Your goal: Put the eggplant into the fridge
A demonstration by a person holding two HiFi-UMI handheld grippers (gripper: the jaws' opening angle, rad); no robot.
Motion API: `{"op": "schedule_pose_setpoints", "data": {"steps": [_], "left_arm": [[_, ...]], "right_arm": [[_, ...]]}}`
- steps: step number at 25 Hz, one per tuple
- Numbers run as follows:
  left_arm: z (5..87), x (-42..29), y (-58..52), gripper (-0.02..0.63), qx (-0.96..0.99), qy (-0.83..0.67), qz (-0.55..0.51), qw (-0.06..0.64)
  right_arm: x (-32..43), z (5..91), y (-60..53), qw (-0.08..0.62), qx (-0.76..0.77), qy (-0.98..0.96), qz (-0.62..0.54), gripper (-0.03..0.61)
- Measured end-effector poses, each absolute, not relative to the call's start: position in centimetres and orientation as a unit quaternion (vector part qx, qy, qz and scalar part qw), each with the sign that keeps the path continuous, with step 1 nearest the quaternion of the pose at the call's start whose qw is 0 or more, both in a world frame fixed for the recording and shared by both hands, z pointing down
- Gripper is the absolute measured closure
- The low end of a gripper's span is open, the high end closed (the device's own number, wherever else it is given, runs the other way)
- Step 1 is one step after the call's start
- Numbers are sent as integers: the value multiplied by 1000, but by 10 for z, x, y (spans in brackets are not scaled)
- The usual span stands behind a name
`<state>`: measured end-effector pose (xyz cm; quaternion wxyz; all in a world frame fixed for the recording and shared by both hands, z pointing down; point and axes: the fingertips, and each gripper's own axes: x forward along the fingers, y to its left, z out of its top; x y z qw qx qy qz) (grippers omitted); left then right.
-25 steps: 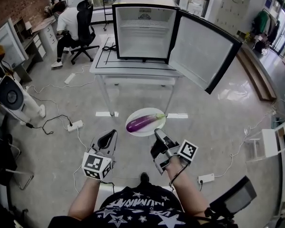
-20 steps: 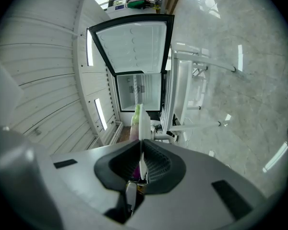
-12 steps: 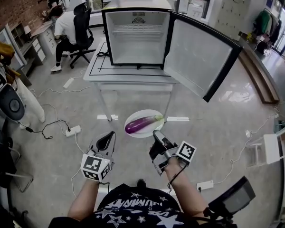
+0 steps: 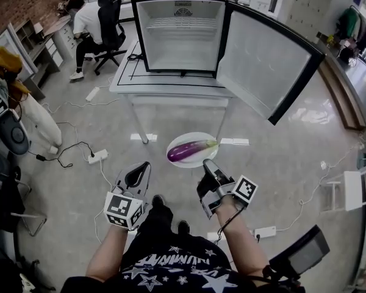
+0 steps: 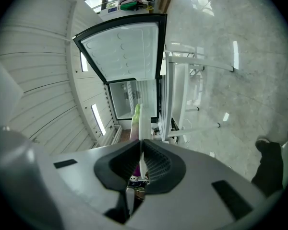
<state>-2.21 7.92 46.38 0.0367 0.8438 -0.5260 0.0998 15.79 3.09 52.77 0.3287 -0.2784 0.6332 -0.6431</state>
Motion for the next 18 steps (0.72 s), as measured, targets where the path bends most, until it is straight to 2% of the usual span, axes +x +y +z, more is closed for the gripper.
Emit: {"op": "schedule_pose_setpoints", "data": {"steps": [18], "left_arm": [[480,-45,-16,604,860,-500,85,53]], "right_arm": [[138,525,-46,330,-307,634,-628,558]]}}
